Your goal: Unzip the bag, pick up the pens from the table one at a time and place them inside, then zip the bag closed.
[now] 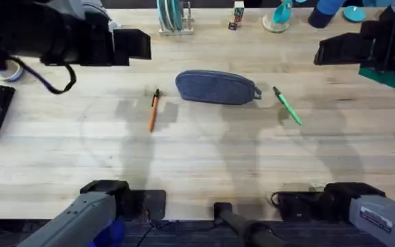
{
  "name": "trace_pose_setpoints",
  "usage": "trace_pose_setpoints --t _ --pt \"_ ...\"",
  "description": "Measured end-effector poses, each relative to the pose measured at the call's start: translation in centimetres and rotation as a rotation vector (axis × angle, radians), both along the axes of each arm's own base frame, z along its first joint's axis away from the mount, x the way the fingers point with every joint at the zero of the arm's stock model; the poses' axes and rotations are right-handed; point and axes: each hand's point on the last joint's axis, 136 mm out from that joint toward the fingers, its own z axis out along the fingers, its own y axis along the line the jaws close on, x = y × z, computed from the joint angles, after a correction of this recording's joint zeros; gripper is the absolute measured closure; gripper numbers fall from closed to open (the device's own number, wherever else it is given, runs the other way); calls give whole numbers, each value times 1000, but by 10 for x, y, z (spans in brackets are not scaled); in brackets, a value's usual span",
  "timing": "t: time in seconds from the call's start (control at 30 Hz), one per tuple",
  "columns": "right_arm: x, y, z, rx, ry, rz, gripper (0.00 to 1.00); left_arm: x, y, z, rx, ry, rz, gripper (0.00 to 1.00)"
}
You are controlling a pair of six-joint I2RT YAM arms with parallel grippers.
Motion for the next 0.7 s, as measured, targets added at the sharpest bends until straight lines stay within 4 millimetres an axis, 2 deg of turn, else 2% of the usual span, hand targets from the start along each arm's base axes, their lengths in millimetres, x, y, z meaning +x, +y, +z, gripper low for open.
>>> trace_pose_setpoints --t 0.23,0.53,0.7 --pt "0 0 0 2 -1 2 4 12 -2 -6 -2 5 -13 8" --pt "0 0 0 2 -1 2 4 30 -10 12 26 -123 -195 10" --pt "0 0 0 2 -1 2 4 32 -10 24 -8 -207 -338 9"
